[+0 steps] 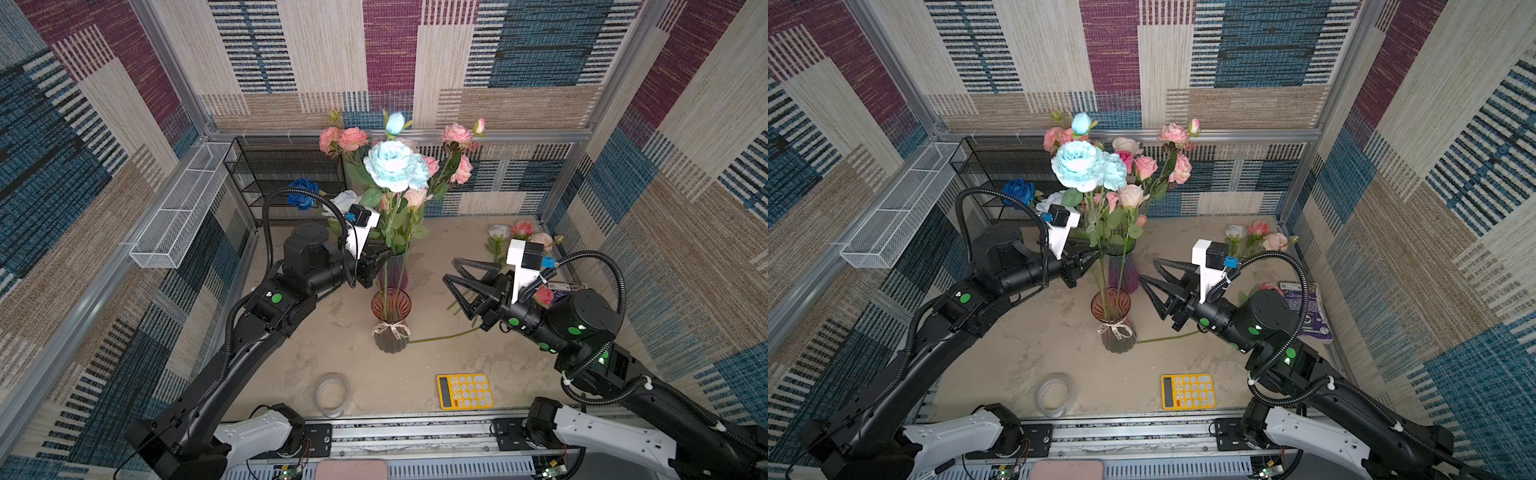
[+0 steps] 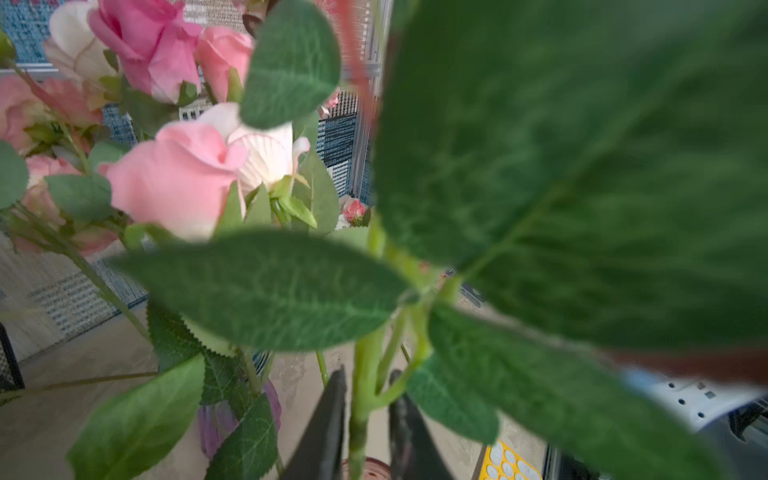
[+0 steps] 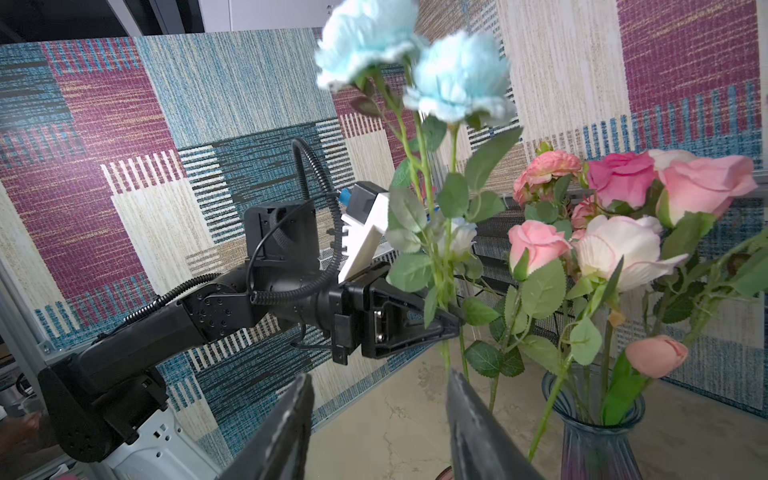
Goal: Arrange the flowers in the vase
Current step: 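Lower the pale blue rose into the red vase while the right gripper withdraws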
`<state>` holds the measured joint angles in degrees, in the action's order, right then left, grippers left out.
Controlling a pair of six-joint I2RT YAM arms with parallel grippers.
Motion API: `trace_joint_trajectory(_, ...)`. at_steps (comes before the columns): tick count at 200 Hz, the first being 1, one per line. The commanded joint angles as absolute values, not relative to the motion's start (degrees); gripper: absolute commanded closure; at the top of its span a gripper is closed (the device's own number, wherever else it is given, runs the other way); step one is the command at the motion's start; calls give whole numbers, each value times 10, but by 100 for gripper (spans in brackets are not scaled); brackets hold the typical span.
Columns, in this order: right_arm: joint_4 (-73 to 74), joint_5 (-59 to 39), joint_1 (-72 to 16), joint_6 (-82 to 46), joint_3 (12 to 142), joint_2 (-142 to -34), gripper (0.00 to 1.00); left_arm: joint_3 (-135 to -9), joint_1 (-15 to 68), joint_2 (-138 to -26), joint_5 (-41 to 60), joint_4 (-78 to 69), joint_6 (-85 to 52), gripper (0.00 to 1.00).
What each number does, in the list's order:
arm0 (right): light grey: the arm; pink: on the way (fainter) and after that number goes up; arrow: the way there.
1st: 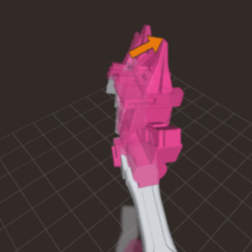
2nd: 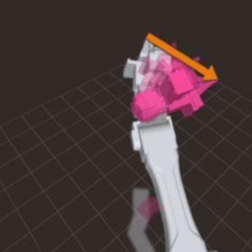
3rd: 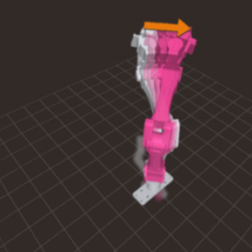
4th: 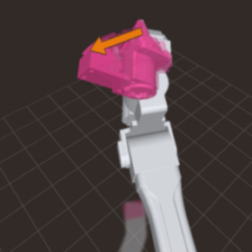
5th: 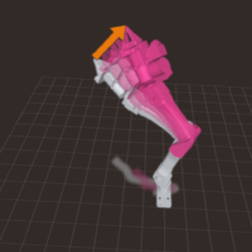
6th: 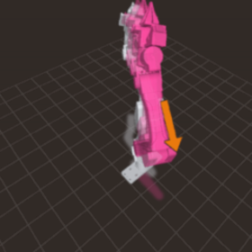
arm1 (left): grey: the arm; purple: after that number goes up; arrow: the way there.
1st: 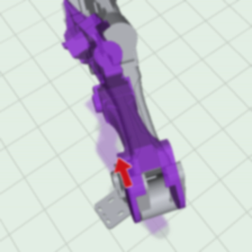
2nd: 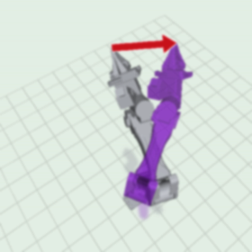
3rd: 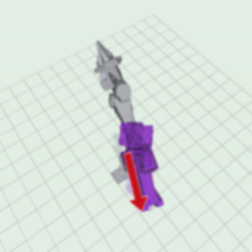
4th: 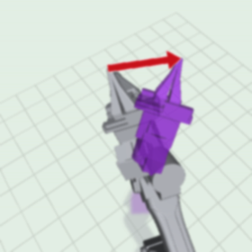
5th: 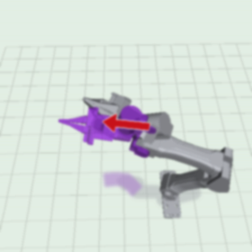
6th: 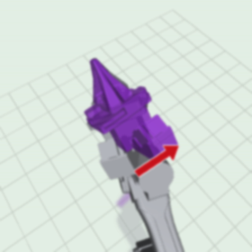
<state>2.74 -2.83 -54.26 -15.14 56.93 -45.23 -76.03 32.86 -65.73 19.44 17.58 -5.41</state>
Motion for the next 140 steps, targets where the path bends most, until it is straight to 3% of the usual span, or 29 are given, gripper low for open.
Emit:
trace_joint_trajectory(1,25,-8,-543,-155,564,-449,44,-744,328,-639,171,158,-105,51)
trace_joint_trajectory(23,13,16,-543,-161,554,-447,41,-725,328,-607,148,156,-121,38)
trace_joint_trajectory(91,-123,174,-527,-273,489,-456,43,-669,328,-486,98,111,-184,27)
trace_joint_trajectory(111,-138,136,-466,-315,451,-470,45,-624,328,-448,90,100,-205,26)
trace_joint_trajectory(140,-133,31,-296,-347,407,-543,48,-566,327,-406,87,101,-234,24)
